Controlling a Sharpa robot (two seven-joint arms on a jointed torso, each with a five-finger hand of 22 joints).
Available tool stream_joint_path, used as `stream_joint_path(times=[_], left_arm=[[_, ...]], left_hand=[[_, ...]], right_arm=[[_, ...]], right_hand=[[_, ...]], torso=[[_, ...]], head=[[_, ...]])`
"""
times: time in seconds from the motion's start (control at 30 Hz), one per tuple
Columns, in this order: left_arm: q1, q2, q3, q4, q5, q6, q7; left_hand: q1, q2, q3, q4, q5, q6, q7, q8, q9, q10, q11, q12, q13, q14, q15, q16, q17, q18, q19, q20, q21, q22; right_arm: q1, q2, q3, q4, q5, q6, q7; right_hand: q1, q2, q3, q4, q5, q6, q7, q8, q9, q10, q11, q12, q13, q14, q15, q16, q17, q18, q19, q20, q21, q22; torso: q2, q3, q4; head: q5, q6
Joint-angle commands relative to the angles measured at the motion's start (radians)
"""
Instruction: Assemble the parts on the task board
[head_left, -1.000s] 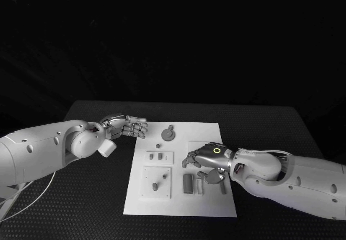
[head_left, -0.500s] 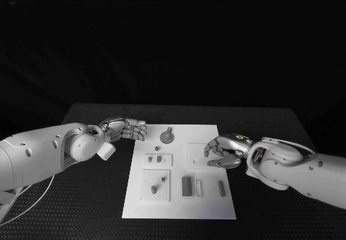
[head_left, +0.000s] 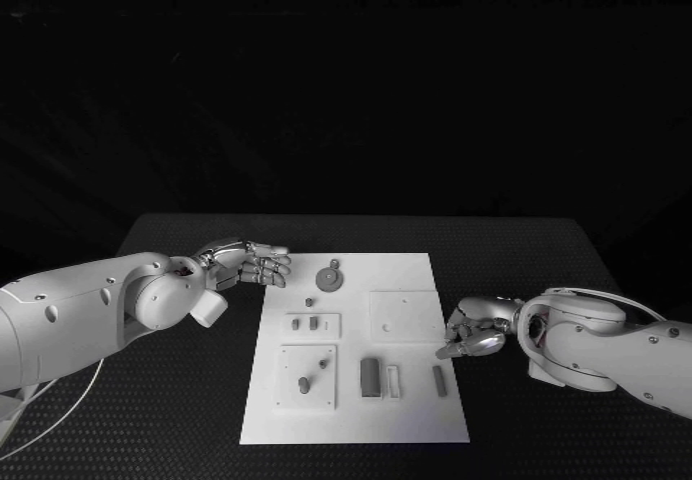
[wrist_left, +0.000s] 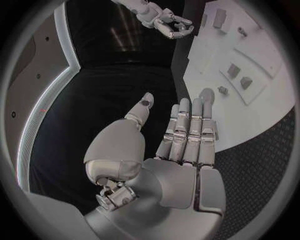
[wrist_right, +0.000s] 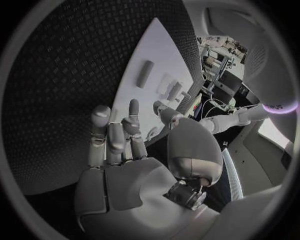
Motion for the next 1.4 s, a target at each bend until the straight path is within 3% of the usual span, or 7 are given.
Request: stream_joint_path(times=[0.03, 0.2, 0.47, 0.97, 1.4], left_arm=[[0.000, 0.004, -0.001, 0.001, -0.003, 0.016, 0.013], [0.000, 0.002, -0.010, 0.001, -0.003, 0.015, 0.014], [0.000, 0.005, -0.011, 0.000, -0.003, 0.017, 0.015], [0.000, 0.001, -0.011, 0.003, -0.003, 0.017, 0.017], [0.000, -0.003, -0.011, 0.008, -0.003, 0.013, 0.023]], left_hand=[[-0.004, -0.001, -0.004, -0.001, 0.000, -0.009, -0.001, -0.003, 0.001, -0.003, -0.003, 0.000, 0.001, 0.001, 0.002, -0.004, 0.001, 0.007, -0.004, -0.003, 0.002, -0.001], [-0.004, 0.000, -0.004, -0.001, 0.000, -0.009, -0.001, -0.003, 0.002, -0.003, -0.003, 0.000, 0.001, 0.001, 0.002, -0.004, 0.001, 0.007, -0.004, -0.003, 0.002, -0.001], [-0.004, 0.000, -0.004, 0.000, 0.000, -0.008, -0.001, -0.003, 0.002, -0.003, -0.003, 0.000, 0.002, 0.001, 0.002, -0.004, 0.001, 0.007, -0.004, -0.003, 0.002, -0.001], [-0.004, 0.000, -0.005, 0.000, 0.000, -0.008, -0.001, -0.003, 0.002, -0.003, -0.003, 0.001, 0.002, 0.001, 0.002, -0.004, 0.002, 0.007, -0.003, -0.003, 0.002, 0.000], [-0.004, 0.000, -0.006, 0.000, 0.000, -0.008, -0.001, -0.003, 0.002, -0.003, -0.003, 0.001, 0.002, 0.001, 0.002, -0.004, 0.002, 0.007, -0.003, -0.003, 0.002, 0.000]], right_arm=[[-0.006, -0.014, -0.001, 0.017, 0.010, 0.057, -0.159], [-0.014, -0.029, -0.006, 0.038, 0.015, 0.069, -0.212], [-0.030, -0.022, -0.009, 0.061, 0.013, 0.032, -0.246], [-0.060, 0.031, -0.015, 0.059, 0.014, 0.011, -0.250], [-0.071, 0.062, -0.018, 0.059, -0.079, 0.002, -0.248]], right_hand=[[-0.024, -0.006, 0.007, 0.022, 0.003, 0.011, -0.002, 0.004, 0.007, 0.014, -0.001, -0.007, 0.001, 0.022, -0.009, -0.007, 0.013, 0.019, 0.007, -0.006, -0.006, -0.002], [-0.048, -0.024, 0.019, 0.049, 0.003, 0.031, -0.012, 0.006, 0.019, 0.070, -0.011, -0.006, 0.046, 0.077, -0.019, -0.020, 0.086, 0.019, 0.027, -0.020, -0.007, -0.005], [-0.062, -0.059, 0.040, 0.077, 0.003, 0.042, -0.016, -0.001, 0.026, 0.090, -0.015, -0.017, 0.058, 0.091, -0.023, -0.028, 0.098, 0.019, 0.038, -0.026, -0.011, -0.007], [-0.062, -0.059, 0.044, 0.081, 0.003, 0.044, -0.017, -0.005, 0.028, 0.093, -0.016, -0.022, 0.061, 0.091, -0.024, -0.031, 0.097, 0.019, 0.039, -0.027, -0.012, -0.006], [-0.029, -0.037, 0.022, 0.000, 0.003, 0.053, -0.017, -0.020, 0.032, 0.099, -0.016, -0.034, 0.075, 0.093, -0.023, -0.037, 0.104, 0.019, 0.037, -0.025, -0.014, 0.000]], torso=[[0.000, -0.0001, 0.0000], [-0.002, -0.0007, -0.0001], [-0.001, -0.0024, -0.0001], [0.000, -0.0027, 0.0017], [0.000, -0.0020, 0.0017]], head=[[-0.006, 0.001], [-0.008, 0.002], [-0.015, 0.005], [-0.019, -0.001], [-0.013, -0.004]])
